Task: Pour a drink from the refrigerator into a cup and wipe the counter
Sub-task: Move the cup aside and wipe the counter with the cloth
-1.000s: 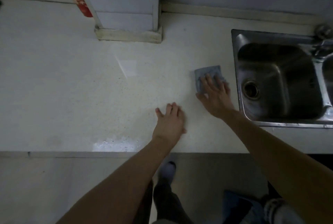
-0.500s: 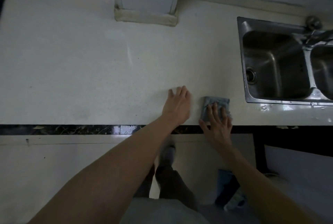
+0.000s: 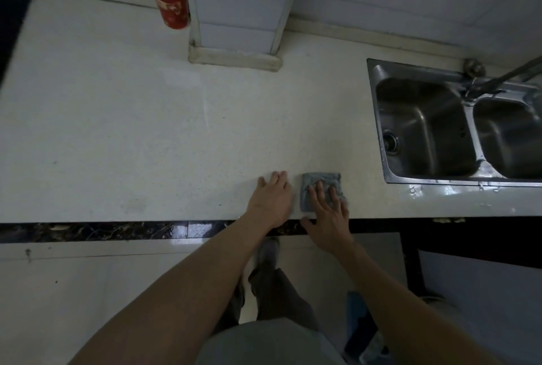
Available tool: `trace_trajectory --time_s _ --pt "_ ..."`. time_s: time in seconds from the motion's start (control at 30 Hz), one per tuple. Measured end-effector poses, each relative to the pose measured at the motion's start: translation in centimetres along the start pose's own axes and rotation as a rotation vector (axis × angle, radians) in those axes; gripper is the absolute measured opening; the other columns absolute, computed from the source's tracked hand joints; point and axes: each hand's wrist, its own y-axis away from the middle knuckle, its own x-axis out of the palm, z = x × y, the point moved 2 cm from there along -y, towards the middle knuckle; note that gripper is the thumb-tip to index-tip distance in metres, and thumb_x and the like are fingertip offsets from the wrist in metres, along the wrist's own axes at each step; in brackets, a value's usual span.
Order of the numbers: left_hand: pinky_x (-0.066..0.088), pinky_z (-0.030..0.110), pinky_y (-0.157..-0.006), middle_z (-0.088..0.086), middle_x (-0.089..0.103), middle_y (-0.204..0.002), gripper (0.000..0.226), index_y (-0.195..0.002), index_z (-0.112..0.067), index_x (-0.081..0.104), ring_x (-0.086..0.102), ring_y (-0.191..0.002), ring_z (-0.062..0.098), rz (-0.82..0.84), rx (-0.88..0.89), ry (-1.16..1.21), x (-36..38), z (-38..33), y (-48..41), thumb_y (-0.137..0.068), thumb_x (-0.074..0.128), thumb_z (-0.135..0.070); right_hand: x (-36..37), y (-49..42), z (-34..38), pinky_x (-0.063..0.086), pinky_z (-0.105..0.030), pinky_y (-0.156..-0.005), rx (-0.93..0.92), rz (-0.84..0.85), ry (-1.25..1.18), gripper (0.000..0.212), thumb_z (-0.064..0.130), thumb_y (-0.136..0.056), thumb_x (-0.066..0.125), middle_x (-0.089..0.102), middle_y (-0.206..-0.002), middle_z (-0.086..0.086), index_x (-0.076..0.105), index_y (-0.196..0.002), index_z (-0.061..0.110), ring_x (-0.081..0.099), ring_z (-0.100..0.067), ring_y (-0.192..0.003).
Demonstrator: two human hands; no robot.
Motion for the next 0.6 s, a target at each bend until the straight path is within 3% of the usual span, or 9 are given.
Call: trace_trajectory --time_s 0.13,0.37,0.6 --pt "0.036 0.045 -0.109 0.017 0.033 -0.148 0.047 -0.138 -0.004 0.042 0.033 -0.134 0.03 -0.052 -0.005 0.01 -0.8 -0.4 -0.9 -0.094 0.052 -0.019 -0.9 -1.5 0.0 -0.006 -0.048 -0.118 0.005 -0.032 -0.02 0.076 0.057 -0.089 0.026 -0.008 -0.163 0.002 0.004 -0.155 0.027 -0.016 -0.025 -0.148" --pt "0.014 0.053 -0.121 0.017 0.009 -0.162 0.061 -0.151 -0.003 0.024 0.011 -0.15 0.034 -0.094 -0.057 0.022 -3.5 -1.5 -4.9 -0.097 0.048 -0.02 -4.8 -8.0 -1.8 -0.003 -0.05 -0.119 -0.029 -0.044 -0.005 0.074 0.058 -0.089 0.018 -0.007 -0.163 0.003 0.004 -0.155 0.028 -0.015 -0.025 -0.149" --pt "0.011 0.053 -0.122 0.017 0.009 -0.163 0.068 -0.153 0.001 0.016 0.008 -0.151 0.033 -0.085 -0.144 0.025 -6.4 -1.3 -10.7 -0.098 0.048 -0.021 -9.9 -17.2 -3.0 -0.003 -0.049 -0.118 -0.09 -0.105 0.071 0.079 0.054 -0.082 0.013 0.0 -0.164 0.002 0.009 -0.156 0.026 -0.006 -0.026 -0.15"
